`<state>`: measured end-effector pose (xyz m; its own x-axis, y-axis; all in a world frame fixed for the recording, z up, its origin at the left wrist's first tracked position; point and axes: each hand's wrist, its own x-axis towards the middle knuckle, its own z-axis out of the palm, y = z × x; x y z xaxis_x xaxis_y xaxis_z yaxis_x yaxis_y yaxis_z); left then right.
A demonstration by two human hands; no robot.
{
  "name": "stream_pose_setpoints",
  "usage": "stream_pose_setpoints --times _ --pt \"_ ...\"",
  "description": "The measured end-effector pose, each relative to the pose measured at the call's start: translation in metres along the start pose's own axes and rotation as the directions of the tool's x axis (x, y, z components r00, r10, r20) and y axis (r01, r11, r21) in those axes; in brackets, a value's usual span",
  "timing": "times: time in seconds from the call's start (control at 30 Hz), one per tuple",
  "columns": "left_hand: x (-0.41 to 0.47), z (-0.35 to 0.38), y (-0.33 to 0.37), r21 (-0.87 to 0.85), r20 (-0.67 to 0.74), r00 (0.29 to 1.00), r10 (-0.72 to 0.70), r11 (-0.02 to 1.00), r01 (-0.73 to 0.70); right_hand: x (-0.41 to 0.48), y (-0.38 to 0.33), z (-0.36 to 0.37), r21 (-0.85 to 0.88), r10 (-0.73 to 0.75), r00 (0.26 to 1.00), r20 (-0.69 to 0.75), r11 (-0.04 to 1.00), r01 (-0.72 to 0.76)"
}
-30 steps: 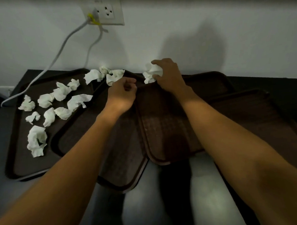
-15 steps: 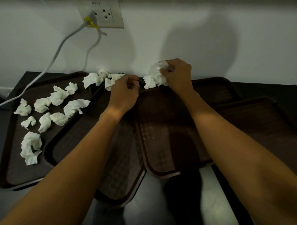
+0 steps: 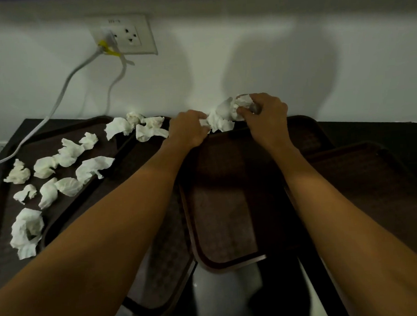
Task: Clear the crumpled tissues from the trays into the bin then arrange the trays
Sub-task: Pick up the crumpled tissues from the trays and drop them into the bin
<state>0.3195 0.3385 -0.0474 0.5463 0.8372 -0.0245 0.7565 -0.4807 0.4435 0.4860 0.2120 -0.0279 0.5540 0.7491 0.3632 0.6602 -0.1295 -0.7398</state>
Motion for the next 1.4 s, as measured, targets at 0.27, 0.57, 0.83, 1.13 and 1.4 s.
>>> stream_pose_setpoints --times 0.27,0.57,0.83,1.13,1.4 --pt "0.014 0.018 0.0 -0.128 -0.13 0.991 -0.027 0.992 0.01 -0.009 0.009 -0.007 -0.018 -0.004 0.999 0.049 1.0 0.005" --pt "-0.019 -0.026 -0.011 -0.323 -0.27 0.961 -0.065 0.946 -0.027 -0.022 -0.017 -0.011 0.0 0.033 0.999 0.02 0.999 -0.033" --pt "-0.097 -0.078 -0.054 -0.404 -0.261 0.951 -0.163 0.914 0.046 -0.054 -0.083 0.01 0.071 0.045 0.994 0.102 0.996 -0.052" --pt "-0.229 -0.143 -0.124 -0.553 -0.251 0.892 -0.376 0.812 0.187 -0.121 -0.186 0.05 0.12 -0.035 0.977 0.212 0.993 0.01" --pt "-0.354 -0.178 -0.196 -0.624 -0.249 0.806 -0.538 0.725 0.291 -0.206 -0.281 0.101 0.24 -0.137 0.933 0.333 0.969 0.057"
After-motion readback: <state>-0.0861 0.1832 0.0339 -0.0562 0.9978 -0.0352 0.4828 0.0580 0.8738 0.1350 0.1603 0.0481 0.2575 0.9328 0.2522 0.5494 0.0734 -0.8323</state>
